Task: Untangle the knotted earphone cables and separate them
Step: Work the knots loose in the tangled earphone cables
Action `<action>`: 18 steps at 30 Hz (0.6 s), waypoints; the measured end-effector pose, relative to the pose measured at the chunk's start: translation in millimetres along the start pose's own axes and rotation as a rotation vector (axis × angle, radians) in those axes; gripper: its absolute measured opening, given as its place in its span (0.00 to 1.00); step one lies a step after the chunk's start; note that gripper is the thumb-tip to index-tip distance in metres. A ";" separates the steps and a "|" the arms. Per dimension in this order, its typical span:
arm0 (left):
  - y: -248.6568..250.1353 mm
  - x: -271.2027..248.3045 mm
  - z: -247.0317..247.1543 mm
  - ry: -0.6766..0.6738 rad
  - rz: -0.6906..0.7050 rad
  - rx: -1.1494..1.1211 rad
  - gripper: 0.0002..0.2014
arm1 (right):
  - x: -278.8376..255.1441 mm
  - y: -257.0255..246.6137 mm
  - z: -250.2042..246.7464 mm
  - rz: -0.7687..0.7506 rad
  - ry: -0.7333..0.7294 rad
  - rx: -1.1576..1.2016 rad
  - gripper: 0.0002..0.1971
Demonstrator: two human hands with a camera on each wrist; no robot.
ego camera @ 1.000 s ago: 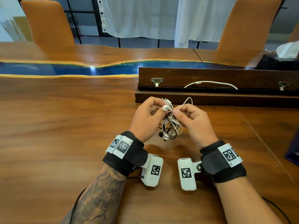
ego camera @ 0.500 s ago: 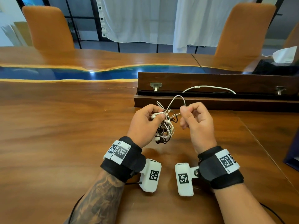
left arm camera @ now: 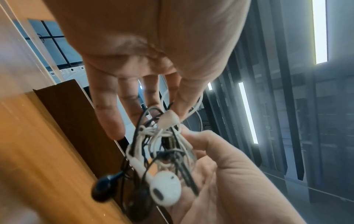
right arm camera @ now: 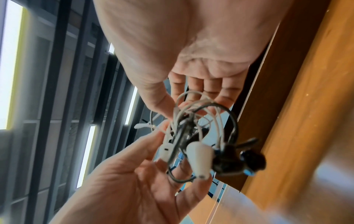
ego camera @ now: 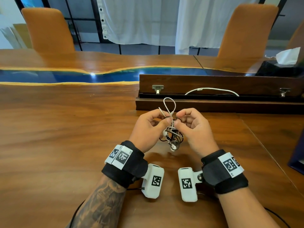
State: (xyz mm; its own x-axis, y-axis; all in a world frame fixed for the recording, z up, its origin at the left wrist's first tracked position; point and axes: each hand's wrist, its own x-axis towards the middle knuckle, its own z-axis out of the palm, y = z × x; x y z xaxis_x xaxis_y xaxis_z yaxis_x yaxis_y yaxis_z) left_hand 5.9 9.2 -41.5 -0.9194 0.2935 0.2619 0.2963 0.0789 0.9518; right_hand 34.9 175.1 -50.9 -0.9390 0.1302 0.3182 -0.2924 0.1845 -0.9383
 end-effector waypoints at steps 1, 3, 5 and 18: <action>-0.3 0.4 -0.5 0.014 -0.007 -0.005 0.04 | 0.2 -0.9 0.2 0.003 -0.010 -0.012 0.11; -0.8 1.5 -0.9 0.027 -0.026 -0.009 0.03 | 0.5 -2.7 1.2 0.038 -0.003 -0.027 0.13; -1.6 2.1 0.1 0.031 -0.038 -0.004 0.04 | 1.0 -2.5 1.7 0.081 0.021 -0.030 0.12; -0.8 3.6 -4.9 0.148 -0.032 0.038 0.05 | 0.5 0.1 0.4 0.103 -0.152 0.060 0.10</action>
State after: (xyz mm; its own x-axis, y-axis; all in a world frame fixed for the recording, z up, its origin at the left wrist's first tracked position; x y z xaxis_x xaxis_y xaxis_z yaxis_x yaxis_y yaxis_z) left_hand 1.1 5.5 -40.6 -0.9557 0.1469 0.2551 0.2735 0.1223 0.9541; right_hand 34.4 174.8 -50.8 -0.9798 -0.0038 0.1998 -0.1988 0.1185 -0.9728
